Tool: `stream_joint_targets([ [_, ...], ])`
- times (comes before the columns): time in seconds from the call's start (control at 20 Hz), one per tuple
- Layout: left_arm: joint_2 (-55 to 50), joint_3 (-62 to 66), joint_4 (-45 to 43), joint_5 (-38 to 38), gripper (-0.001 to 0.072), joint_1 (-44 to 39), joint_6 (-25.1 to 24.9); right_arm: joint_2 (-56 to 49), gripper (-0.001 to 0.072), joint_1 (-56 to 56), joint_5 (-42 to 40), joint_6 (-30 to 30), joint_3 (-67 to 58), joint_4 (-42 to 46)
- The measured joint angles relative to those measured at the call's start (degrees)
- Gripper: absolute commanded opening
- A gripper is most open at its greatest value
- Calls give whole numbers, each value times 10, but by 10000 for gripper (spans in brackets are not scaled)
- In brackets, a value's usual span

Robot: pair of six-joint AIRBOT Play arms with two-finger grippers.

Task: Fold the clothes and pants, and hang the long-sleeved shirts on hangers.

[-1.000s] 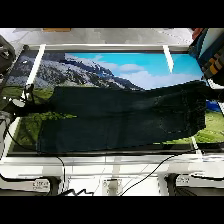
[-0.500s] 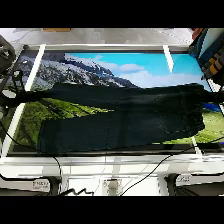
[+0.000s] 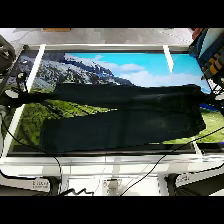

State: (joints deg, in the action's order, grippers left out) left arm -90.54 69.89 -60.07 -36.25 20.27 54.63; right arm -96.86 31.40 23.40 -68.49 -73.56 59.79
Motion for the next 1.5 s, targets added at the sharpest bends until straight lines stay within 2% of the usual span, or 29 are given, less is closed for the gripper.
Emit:
stream_joint_targets([
  [0.05, 0, 0, 0, 7, 28, -1, 0, -2, 90, -10, -34, -1, 0, 0],
  [0.1, 0, 0, 0, 19, 28, -3, 0, -3, 165, -19, -62, -1, 0, 0],
  [0.15, 0, 0, -1, 32, 28, -5, 0, -3, 305, -28, -94, -1, 0, 2],
  [0.2, 0, 0, -3, 43, 56, -9, 0, -3, 475, -34, -114, 1, 0, 3],
  [0.25, 0, 0, -6, 56, 236, -14, 0, -4, 571, -40, -127, 2, 0, 4],
  [0.3, 0, 0, -7, 64, 505, -18, 0, -4, 573, -45, -136, 3, 0, 4],
  [0.35, 0, 0, -7, 71, 667, -22, 0, -4, 573, -47, -139, 3, 0, 4],
  [0.6, 5, 0, -5, 57, 667, -24, 12, 21, 568, -40, -85, 5, 0, 15],
  [0.75, 21, 0, -17, -1, 667, -13, 20, 55, 568, -6, -22, -7, 0, 29],
  [0.9, 53, 0, -50, -65, 666, -1, 22, 94, 569, 55, 78, -45, 0, 64],
  [0.95, 68, 0, -65, -80, 666, 3, 22, 106, 589, 79, 113, -54, 0, 79],
  [1.0, 82, 0, -78, -91, 666, 7, 22, 117, 691, 106, 148, -63, 0, 91],
  [1.2, 140, 0, -106, -117, 666, 15, 24, 142, 696, 190, 261, -78, 0, 117],
  [1.3, 160, 0, -110, -123, 666, 15, 28, 146, 694, 215, 292, -82, 0, 129],
  [1.5, 177, 0, -104, -129, 666, 15, 73, 150, 680, 233, 315, -84, -1, 134],
])
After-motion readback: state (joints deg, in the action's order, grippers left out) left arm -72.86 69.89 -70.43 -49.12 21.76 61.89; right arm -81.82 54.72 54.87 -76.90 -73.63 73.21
